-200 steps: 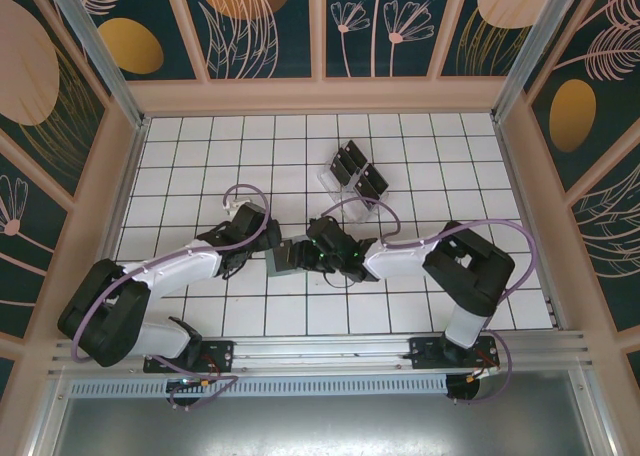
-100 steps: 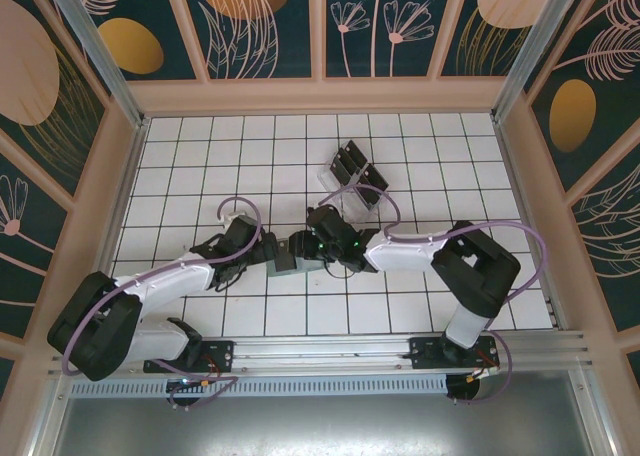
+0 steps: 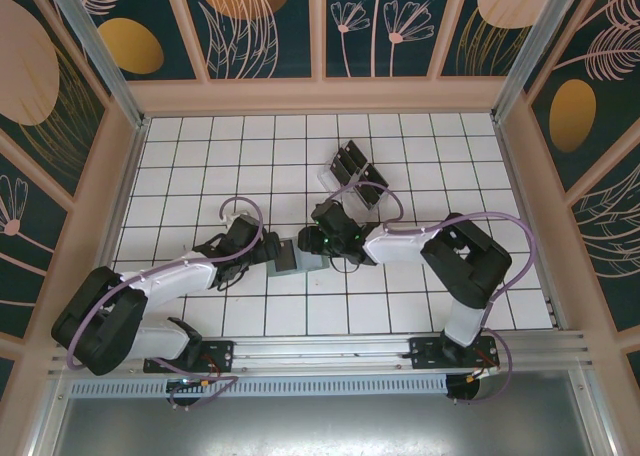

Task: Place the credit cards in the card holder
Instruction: Insert the credit card into the card slot.

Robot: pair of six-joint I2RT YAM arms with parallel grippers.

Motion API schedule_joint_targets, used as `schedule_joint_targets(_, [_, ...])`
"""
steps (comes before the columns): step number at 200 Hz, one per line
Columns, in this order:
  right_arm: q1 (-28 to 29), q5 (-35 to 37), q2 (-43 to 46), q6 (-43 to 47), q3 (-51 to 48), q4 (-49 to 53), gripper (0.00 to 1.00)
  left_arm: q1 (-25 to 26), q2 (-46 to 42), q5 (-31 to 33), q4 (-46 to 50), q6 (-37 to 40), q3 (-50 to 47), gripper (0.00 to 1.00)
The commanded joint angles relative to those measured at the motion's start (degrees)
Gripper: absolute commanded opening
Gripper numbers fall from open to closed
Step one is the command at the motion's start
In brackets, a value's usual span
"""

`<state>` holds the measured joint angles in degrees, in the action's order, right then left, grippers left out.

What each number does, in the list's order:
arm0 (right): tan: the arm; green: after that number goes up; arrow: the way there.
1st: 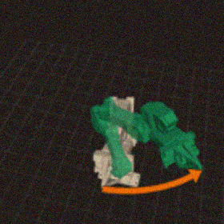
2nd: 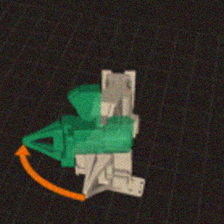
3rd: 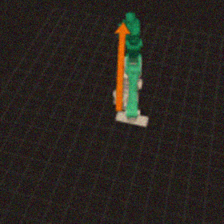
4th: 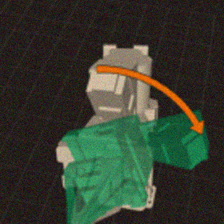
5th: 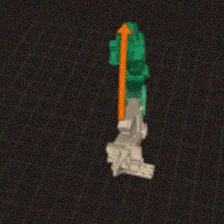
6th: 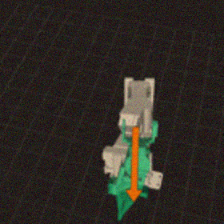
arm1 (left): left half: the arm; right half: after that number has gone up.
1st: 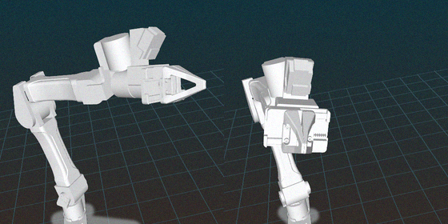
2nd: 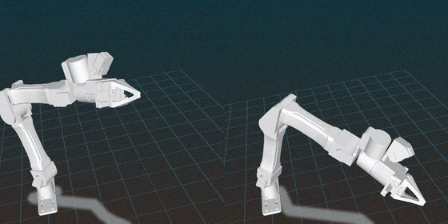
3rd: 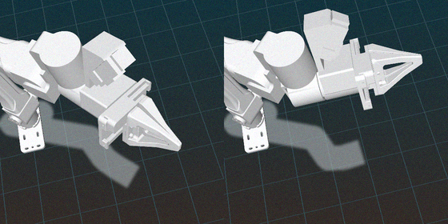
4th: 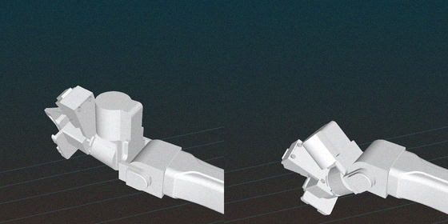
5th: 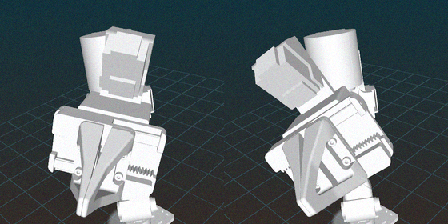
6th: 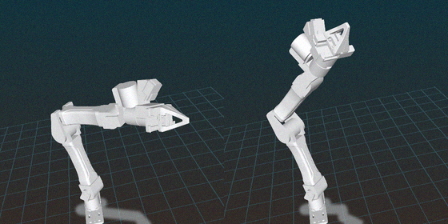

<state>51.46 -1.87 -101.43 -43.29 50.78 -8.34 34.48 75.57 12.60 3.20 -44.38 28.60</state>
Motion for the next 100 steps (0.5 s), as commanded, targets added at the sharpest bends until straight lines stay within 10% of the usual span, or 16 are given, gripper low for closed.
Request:
schedule_joint_targets(1, [-0.1, 2.5, -0.4, -2.4, -1.7, 0.7, 0.42, -0.2, -0.7, 0.2, -0.1, 0.3, 0.8, 0.98])
schedule_joint_targets(100, [1.2, 6.4, 5.8, -7.1, -7.8, 1.6, 0.42, -0.3, -0.5, -0.3, -0.2, 1.1, 1.5, 0.99])
